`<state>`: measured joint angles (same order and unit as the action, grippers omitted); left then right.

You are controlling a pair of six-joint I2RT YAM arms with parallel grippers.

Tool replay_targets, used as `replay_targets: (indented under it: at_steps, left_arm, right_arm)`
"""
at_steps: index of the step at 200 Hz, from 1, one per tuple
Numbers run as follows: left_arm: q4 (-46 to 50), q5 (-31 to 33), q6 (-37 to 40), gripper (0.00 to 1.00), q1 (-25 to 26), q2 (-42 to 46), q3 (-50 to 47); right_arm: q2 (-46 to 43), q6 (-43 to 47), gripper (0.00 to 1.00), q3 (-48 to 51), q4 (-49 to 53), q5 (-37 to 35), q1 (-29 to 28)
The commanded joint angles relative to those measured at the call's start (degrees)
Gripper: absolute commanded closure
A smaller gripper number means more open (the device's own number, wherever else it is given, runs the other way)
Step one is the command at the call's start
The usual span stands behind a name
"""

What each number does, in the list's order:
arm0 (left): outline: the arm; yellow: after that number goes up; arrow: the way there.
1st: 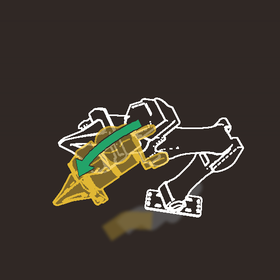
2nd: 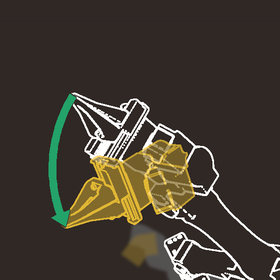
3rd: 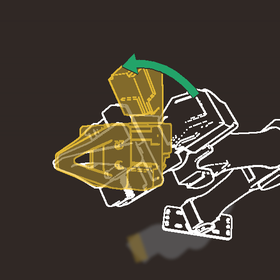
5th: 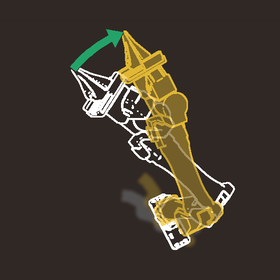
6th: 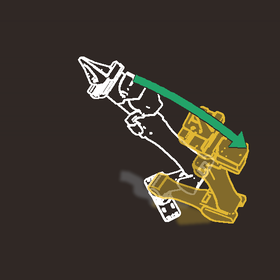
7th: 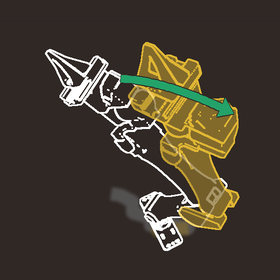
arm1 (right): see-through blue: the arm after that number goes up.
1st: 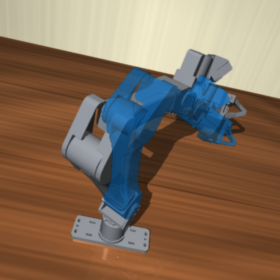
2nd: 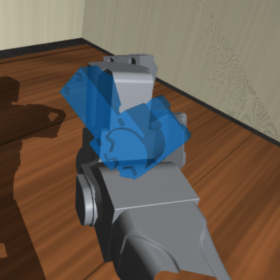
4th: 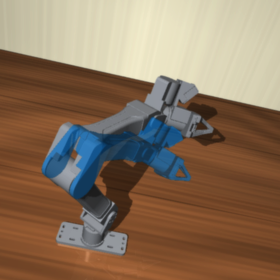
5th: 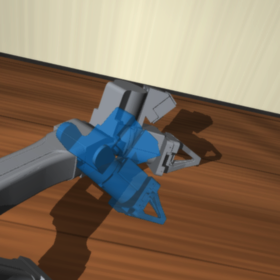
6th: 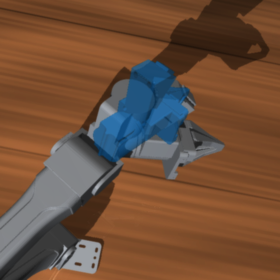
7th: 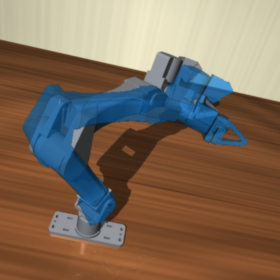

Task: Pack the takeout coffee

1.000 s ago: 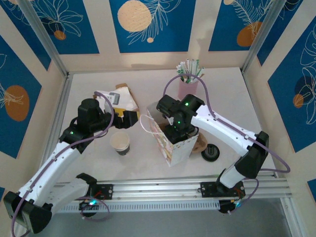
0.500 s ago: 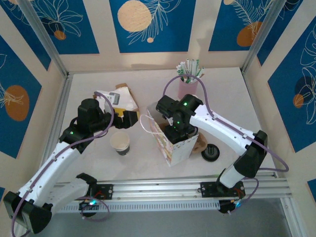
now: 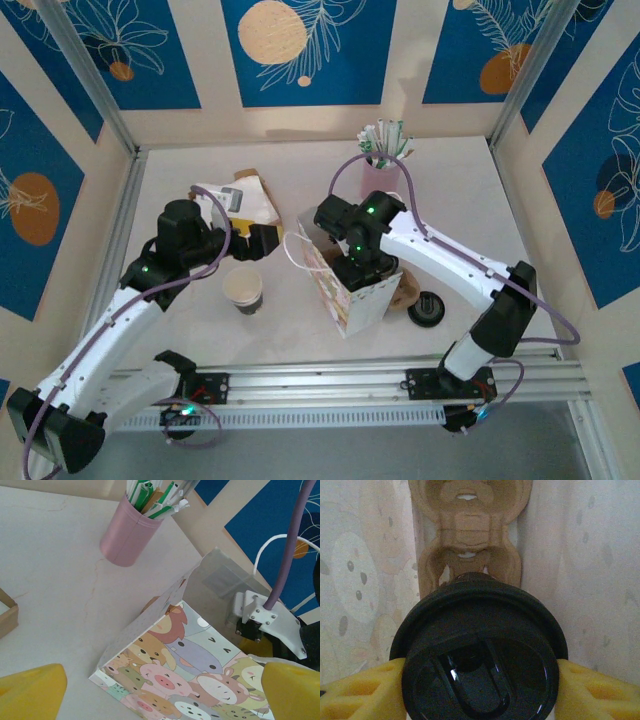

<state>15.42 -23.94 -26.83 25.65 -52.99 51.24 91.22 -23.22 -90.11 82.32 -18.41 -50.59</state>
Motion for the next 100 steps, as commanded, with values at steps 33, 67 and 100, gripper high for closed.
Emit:
replay_targets:
  at_steps: [33,67,100]
  left_arm:
    - [-0.98,-0.12,1.08,0.00,0.63,0.78,-0.18]
    - [-0.86,-0.12,1.18,0.00,0.63,0.70,-0.01]
    - [-0.74,-0.23,1.25,0.00,0.62,0.76,0.00]
  right_arm:
    - [0.71,-1.27,0.43,-1.21,2.45,0.28,0.23]
    - [1.00,-1.12,0.42,-1.39,2.49,0.26,0.23]
    - [0.98,-0.87,0.43,-1.30,1.88,0.28,0.25]
